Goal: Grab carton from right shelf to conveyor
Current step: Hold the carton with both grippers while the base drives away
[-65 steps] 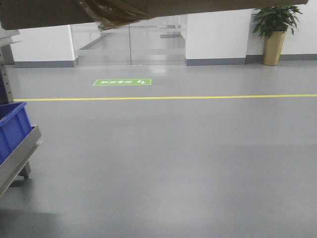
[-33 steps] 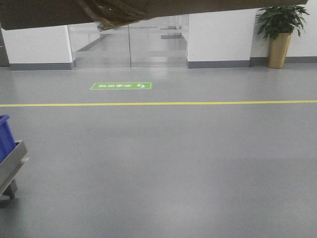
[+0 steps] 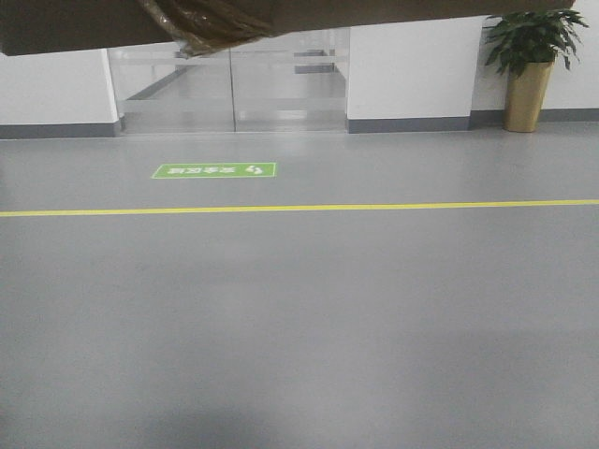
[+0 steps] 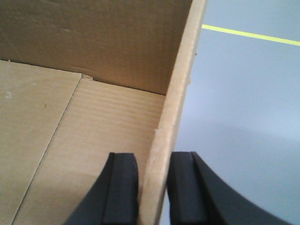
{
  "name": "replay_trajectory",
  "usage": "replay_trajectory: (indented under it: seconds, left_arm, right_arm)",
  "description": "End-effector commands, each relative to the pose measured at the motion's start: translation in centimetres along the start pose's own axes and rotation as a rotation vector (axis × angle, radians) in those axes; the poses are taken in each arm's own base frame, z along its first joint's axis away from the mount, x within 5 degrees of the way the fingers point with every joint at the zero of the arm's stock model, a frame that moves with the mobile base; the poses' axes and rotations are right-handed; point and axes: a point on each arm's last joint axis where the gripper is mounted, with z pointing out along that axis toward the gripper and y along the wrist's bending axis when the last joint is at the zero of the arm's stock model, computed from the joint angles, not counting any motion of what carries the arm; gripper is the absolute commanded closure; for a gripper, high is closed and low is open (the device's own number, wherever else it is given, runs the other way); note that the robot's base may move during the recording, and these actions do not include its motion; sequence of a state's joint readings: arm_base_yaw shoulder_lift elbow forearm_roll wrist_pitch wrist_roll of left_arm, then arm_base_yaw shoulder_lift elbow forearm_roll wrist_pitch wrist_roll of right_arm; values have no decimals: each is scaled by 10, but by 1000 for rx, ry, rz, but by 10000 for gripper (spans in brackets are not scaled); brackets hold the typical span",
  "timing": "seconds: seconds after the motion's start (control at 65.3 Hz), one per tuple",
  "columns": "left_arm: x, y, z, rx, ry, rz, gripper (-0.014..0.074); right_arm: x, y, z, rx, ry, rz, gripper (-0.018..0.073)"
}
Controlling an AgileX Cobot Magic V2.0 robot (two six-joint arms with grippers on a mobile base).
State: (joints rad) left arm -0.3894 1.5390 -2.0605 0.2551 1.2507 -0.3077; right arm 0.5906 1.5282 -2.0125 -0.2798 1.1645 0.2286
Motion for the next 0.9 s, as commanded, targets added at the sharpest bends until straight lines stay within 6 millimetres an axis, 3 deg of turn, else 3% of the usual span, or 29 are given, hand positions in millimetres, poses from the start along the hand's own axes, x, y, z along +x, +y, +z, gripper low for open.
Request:
replay_trajectory:
  seconds: [0.0, 0.888]
  left_arm:
    - [-2, -14, -6, 110, -31, -18, 615]
    - [-5, -5, -5, 2, -66, 22, 615]
  right_arm:
    - [-8, 7, -2, -63, -93, 19, 627]
    - [-15, 9, -3, -83, -174, 22, 627]
